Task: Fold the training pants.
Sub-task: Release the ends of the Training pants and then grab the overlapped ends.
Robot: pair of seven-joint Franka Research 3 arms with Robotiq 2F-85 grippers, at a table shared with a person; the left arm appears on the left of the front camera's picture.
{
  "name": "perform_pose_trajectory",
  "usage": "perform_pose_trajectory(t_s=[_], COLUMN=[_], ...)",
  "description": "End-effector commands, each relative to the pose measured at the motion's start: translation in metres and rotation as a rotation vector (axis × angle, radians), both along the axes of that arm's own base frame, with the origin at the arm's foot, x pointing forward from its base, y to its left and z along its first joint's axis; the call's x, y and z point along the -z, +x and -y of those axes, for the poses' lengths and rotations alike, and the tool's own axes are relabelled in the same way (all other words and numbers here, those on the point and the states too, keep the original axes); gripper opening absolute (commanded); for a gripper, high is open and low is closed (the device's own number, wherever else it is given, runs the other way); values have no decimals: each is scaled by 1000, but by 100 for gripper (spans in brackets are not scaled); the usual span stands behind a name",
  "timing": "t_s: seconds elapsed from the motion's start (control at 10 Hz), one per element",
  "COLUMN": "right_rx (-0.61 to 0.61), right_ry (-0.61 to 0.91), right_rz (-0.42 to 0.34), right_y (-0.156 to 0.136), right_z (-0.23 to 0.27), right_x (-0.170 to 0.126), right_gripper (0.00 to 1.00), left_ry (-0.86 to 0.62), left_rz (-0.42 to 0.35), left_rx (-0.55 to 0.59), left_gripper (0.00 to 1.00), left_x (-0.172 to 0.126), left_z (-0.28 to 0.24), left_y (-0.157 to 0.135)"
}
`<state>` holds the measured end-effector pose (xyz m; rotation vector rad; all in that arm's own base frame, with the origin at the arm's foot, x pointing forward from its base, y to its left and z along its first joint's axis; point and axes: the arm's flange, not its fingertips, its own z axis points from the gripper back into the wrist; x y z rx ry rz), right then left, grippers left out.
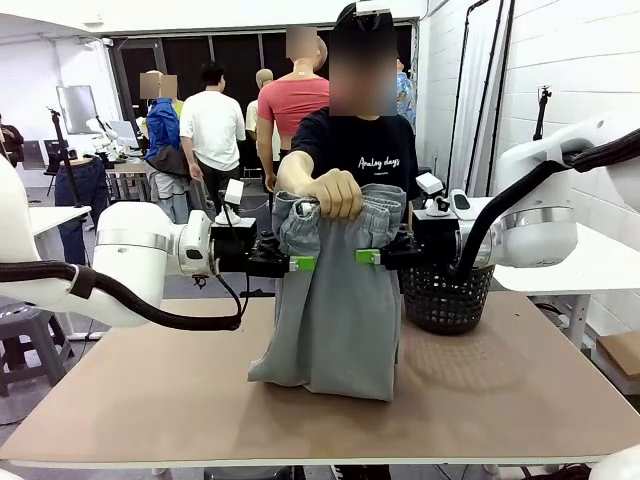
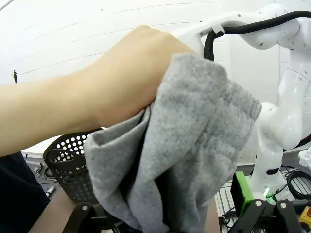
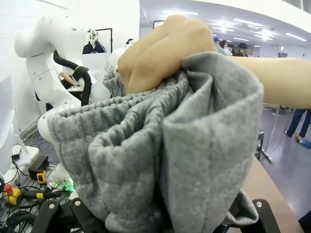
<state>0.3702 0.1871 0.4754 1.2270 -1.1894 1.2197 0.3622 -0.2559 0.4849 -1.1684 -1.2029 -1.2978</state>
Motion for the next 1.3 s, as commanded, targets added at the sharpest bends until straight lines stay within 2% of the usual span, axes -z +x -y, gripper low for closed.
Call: perform_pose_trajectory(t_s=[0.0,0.2,0.6,0.7,1.1,1.2], right_rx=[6,10,36,49,64,61], right_ry=[0,4,10,9,-5,-18], right_rz=[23,60,42,27,-3,-19], right_y=[5,8,19,20,25,26], right_z=[-5,-3,3,7,17,17], right_x=[0,1,1,0,-9,-8], right_gripper=[100,100,100,80,1,0], left_ry=[21,11,-9,-22,-49,-59], left_rz=[-7,-23,-64,-36,-15,-12], left_rx=[-24,-62,-31,-30,-86,-88], left_gripper=[100,100,100,82,3,0], left_x=[-1,0,-6,-5,-6,-6], left_z=[6,19,36,33,4,0], left_y=[9,20,35,35,29,30])
